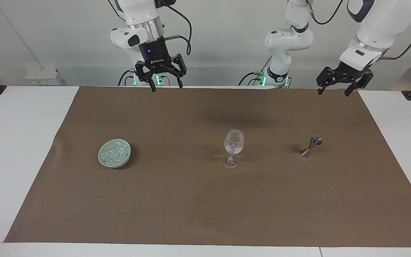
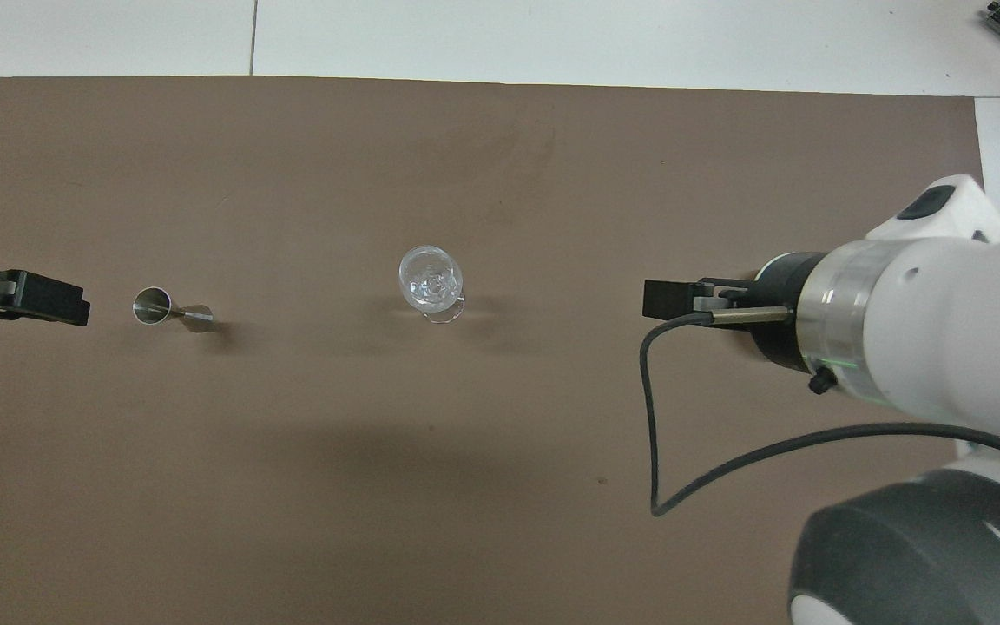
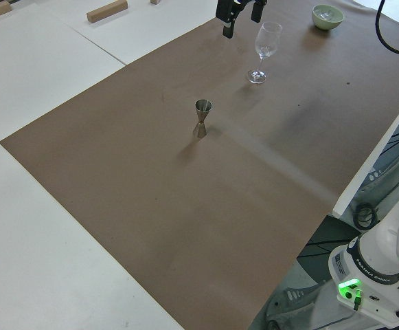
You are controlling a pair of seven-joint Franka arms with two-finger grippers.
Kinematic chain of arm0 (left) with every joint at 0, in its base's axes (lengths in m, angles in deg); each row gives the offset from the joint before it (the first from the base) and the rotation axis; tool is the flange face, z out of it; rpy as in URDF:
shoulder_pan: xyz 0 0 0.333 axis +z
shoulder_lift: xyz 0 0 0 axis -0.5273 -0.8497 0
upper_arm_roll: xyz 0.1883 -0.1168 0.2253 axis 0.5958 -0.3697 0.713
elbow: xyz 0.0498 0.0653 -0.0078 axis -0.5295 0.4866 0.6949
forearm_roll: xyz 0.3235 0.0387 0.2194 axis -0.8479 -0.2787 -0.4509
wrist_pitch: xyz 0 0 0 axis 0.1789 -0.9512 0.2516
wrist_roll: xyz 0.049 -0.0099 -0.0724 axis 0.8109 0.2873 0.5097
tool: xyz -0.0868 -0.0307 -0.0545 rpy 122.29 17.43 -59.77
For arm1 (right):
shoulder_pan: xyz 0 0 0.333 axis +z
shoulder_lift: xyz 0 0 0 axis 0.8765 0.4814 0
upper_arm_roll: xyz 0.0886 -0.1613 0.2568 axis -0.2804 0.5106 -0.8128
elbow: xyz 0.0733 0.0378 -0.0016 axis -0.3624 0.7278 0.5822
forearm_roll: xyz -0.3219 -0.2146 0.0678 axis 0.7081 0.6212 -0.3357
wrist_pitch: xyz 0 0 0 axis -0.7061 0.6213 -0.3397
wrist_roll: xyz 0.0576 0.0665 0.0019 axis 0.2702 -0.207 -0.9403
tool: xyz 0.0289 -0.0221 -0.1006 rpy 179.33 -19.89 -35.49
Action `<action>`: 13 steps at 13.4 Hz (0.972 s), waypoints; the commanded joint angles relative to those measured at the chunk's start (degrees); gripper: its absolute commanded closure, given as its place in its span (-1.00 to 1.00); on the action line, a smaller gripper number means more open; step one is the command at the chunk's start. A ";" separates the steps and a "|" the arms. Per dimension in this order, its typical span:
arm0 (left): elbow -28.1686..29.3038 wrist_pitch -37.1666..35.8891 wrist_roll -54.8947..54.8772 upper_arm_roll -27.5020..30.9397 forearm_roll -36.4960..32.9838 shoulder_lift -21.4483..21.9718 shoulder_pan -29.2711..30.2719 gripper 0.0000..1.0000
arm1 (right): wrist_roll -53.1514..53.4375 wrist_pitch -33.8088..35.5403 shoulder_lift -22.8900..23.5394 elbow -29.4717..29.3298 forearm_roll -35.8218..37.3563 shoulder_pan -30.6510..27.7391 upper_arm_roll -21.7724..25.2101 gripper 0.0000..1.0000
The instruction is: Pour wine and add ice with both arms
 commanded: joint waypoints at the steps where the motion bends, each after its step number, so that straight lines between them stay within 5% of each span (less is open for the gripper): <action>1: 1.15 0.03 -0.01 -0.24 -1.01 1.21 0.47 -1.00 | -0.86 12.19 6.67 -13.22 3.70 -2.56 -0.72 -1.00; 5: 1.15 0.03 -0.01 -0.24 -1.01 1.21 0.47 -1.00 | -2.88 24.97 9.24 -19.68 10.89 -3.72 -0.80 -1.00; 13: 1.15 0.03 -0.01 -0.24 -1.01 1.21 0.47 -1.00 | -7.80 24.37 8.10 -17.13 8.10 -8.02 -0.36 -1.00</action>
